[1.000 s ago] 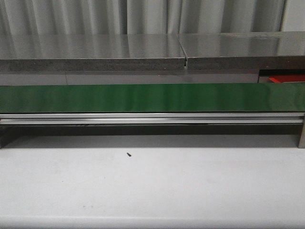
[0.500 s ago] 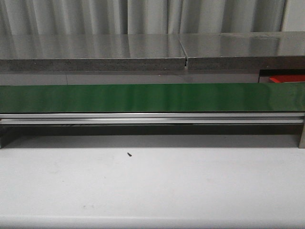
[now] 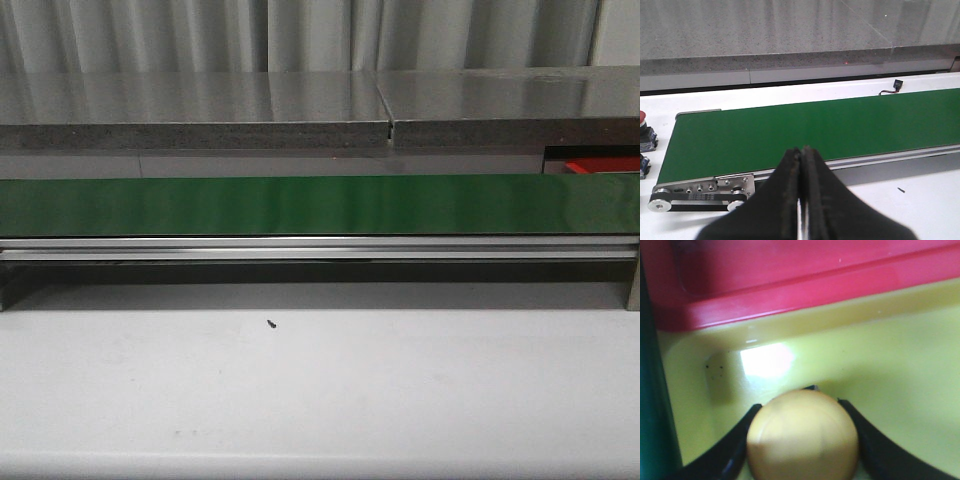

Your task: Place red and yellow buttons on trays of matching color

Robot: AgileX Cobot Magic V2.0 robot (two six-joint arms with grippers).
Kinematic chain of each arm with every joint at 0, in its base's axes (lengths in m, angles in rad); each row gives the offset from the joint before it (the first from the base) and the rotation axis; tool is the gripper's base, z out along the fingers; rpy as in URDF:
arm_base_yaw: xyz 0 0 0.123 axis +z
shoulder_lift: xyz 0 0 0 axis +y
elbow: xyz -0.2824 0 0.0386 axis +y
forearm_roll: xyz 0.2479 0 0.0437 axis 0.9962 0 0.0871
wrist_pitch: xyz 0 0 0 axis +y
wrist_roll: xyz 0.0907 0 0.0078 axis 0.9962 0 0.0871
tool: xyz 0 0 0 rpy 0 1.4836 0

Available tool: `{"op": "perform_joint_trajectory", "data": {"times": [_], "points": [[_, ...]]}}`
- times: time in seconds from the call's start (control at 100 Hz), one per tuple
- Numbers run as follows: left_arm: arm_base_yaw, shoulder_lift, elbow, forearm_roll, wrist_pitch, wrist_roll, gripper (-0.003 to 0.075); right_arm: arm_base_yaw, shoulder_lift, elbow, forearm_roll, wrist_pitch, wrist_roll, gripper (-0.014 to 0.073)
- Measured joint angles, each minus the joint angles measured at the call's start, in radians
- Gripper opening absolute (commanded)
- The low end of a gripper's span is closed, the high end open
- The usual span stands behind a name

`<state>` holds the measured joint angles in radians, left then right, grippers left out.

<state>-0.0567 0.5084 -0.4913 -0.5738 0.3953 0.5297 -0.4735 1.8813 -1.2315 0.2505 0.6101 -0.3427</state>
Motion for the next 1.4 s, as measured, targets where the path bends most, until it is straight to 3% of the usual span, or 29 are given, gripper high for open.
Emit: {"op": "perform_joint_trajectory", "data": {"times": [0.08,0.18,0.52,0.74,1.23,1.31,1.4], "points": [[0.000,0.000,0.000,0.000,0.000,0.000,-0.0019,0.000,0.000,0.000,0.000,0.000,0.000,0.0576],[0.000,0.000,0.000,0.000,0.000,0.000,-0.0019,0.000,-0.002,0.000,0.000,0.000,0.000,0.0642],[0.000,0.000,0.000,0.000,0.000,0.000,-0.0019,0.014,-0.181,0.000,0.009,0.003,0.000,0.0637],[0.000,0.000,0.002,0.000,0.000,0.000,-0.0019,0.097,-0.400,0.030,0.017,0.006,-0.004,0.0637],[0.000,0.000,0.002,0.000,0.000,0.000,-0.0019,0.300,-0.919,0.455,0.019,0.004,-0.023,0.0631],[0.000,0.000,0.002,0.000,0.000,0.000,-0.0019,0.308,-0.990,0.519,0.019,0.004,-0.024,0.0582],[0.000,0.000,0.002,0.000,0.000,0.000,-0.0019,0.308,-1.067,0.560,0.019,0.004,-0.025,0.0447]]}}
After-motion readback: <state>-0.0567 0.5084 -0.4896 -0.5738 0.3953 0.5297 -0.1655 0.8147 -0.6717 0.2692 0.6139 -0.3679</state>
